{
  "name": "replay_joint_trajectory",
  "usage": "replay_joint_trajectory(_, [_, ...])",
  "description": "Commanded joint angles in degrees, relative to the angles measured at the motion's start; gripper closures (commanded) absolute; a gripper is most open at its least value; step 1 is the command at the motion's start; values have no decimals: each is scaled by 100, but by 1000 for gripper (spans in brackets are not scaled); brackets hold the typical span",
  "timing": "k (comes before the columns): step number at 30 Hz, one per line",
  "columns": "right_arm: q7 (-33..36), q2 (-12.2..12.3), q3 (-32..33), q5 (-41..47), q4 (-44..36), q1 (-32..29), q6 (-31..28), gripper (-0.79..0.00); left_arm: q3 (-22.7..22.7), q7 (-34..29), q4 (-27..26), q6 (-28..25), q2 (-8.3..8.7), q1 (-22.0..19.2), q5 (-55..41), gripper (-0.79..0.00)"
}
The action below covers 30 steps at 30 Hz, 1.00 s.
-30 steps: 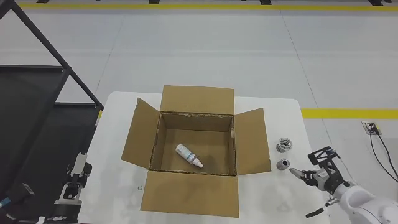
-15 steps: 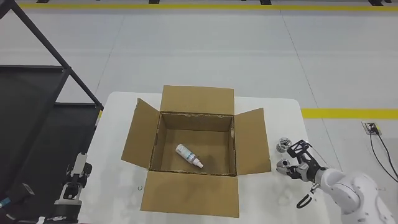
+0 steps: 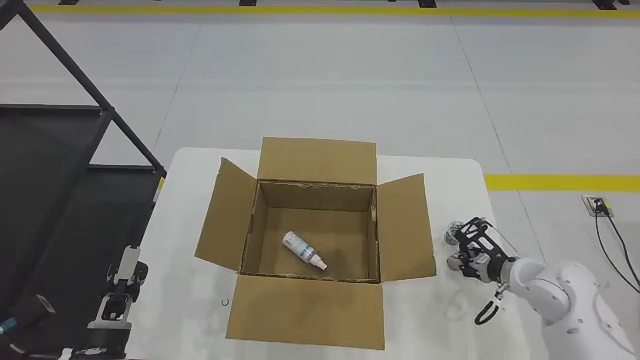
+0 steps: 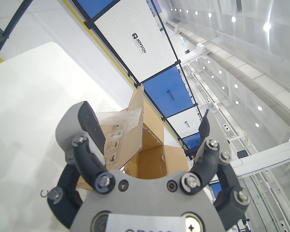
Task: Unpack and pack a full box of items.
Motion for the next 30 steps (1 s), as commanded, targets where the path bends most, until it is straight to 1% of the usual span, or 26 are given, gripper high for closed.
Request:
replay_joint_trajectory(1, [11, 19, 27, -3, -110, -25, 53, 0, 0, 0, 0, 0, 0, 0, 0, -785])
replay_joint_trajectory(5, [-34, 62, 189, 37, -648, -181, 258, 0, 0, 0, 0, 0, 0, 0, 0, -785])
replay_joint_trajectory(8, [32, 90, 428, 193, -1238, -344, 666, 0, 0, 0, 0, 0, 0, 0, 0, -785])
replay_joint_trajectory(11, [188, 107, 688, 366, -2016, -473, 1274, 0, 0, 0, 0, 0, 0, 0, 0, -785])
replay_joint_trajectory(14, [254, 110, 858, 459, -3009, -650, 1805, 0, 0, 0, 0, 0, 0, 0, 0, -785])
replay_joint_trajectory(18, [368, 112, 828, 406, -4163, -764, 2178, 0, 0, 0, 0, 0, 0, 0, 0, -785])
replay_joint_trajectory(21, [459, 107, 489, 327, -4666, -623, 2250, 0, 0, 0, 0, 0, 0, 0, 0, -785])
replay_joint_trajectory(24, [601, 89, -183, 142, -4783, -253, 2138, 0, 0, 0, 0, 0, 0, 0, 0, -785])
replay_joint_trajectory(27, [748, 30, -1111, -83, -4574, 303, 2012, 0, 0, 0, 0, 0, 0, 0, 0, -785])
replay_joint_trajectory(30, [919, -82, -2087, -266, -4076, 967, 1943, 0, 0, 0, 0, 0, 0, 0, 0, -785])
